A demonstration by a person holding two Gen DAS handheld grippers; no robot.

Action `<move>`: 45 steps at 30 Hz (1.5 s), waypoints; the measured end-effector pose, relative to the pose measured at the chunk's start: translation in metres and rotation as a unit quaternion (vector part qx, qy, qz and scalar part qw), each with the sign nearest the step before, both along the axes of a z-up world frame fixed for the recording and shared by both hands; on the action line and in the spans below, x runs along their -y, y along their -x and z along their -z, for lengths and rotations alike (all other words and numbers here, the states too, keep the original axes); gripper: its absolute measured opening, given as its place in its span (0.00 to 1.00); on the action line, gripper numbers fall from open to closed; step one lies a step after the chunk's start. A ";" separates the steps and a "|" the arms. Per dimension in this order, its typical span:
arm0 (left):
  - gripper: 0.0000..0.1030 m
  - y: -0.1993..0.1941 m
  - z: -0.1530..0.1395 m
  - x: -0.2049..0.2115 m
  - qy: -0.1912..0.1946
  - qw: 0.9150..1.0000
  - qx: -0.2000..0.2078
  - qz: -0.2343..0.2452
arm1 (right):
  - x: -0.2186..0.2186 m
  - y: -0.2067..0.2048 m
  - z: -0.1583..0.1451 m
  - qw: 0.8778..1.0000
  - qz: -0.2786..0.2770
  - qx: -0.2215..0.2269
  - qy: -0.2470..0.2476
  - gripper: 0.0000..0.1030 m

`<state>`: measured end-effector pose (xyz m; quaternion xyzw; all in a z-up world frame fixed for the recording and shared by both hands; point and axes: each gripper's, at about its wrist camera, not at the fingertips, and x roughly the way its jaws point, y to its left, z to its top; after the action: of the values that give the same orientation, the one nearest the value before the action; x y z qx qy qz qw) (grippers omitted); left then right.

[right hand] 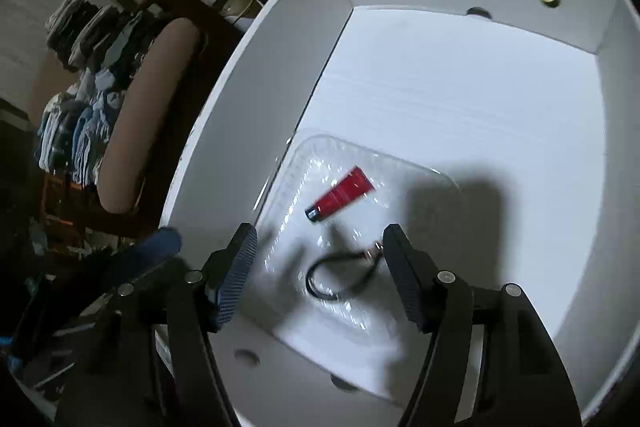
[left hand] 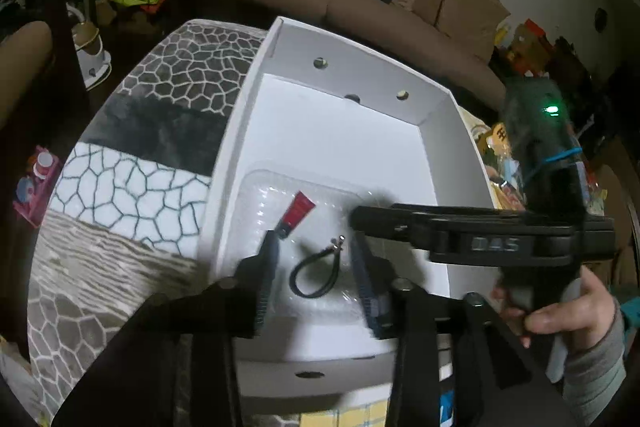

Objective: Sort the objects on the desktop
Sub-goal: 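Lower the items onto the clear tray and open the right gripper, then withdraw the right gripper from the box back over the cluttered table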

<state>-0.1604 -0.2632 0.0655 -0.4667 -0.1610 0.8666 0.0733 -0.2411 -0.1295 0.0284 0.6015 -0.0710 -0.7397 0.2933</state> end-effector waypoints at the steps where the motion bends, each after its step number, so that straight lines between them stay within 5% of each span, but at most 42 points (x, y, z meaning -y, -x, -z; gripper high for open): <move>1: 0.50 -0.003 -0.002 -0.003 0.005 1.000 -0.002 -0.001 | -0.005 -0.005 -0.006 1.000 0.000 -0.006 -0.002 0.61; 3: 0.62 -0.012 -0.009 -0.012 0.021 1.000 -0.009 -0.001 | -0.012 -0.014 -0.016 1.000 -0.003 -0.016 -0.006 0.63; 5: 0.86 -0.023 -0.019 -0.021 0.037 0.999 -0.027 0.001 | -0.026 -0.025 -0.026 1.000 -0.001 -0.027 -0.010 0.71; 9: 0.95 -0.044 -0.040 -0.036 0.053 0.997 -0.058 0.001 | -0.056 -0.049 -0.047 0.999 -0.009 -0.038 0.010 1.00; 11: 1.00 -0.053 -0.047 -0.045 0.060 0.996 -0.061 0.001 | -0.070 -0.063 -0.058 0.998 -0.011 -0.058 -0.001 1.00; 20: 1.00 -0.091 -0.077 -0.086 0.107 0.991 -0.079 0.005 | -0.132 -0.120 -0.095 0.993 0.027 -0.115 -0.030 1.00; 29: 1.00 -0.115 -0.092 -0.142 0.103 0.990 -0.089 0.041 | -0.202 -0.167 -0.125 0.989 0.063 -0.132 -0.018 1.00; 35: 1.00 -0.118 -0.091 -0.208 0.091 0.987 -0.083 0.106 | -0.280 -0.192 -0.142 0.983 0.098 -0.153 -0.033 1.00; 40: 1.00 -0.109 -0.077 -0.265 0.063 0.984 -0.065 0.154 | -0.360 -0.205 -0.138 0.977 0.151 -0.148 -0.037 1.00; 45: 1.00 -0.097 -0.057 -0.309 0.046 0.980 -0.053 0.185 | -0.410 -0.201 -0.102 0.975 0.185 -0.120 -0.025 1.00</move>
<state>-0.0631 0.0458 0.1227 -0.4448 -0.0278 0.8679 0.2193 -0.0402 0.2803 0.1307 0.4920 -0.1269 -0.8495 0.1422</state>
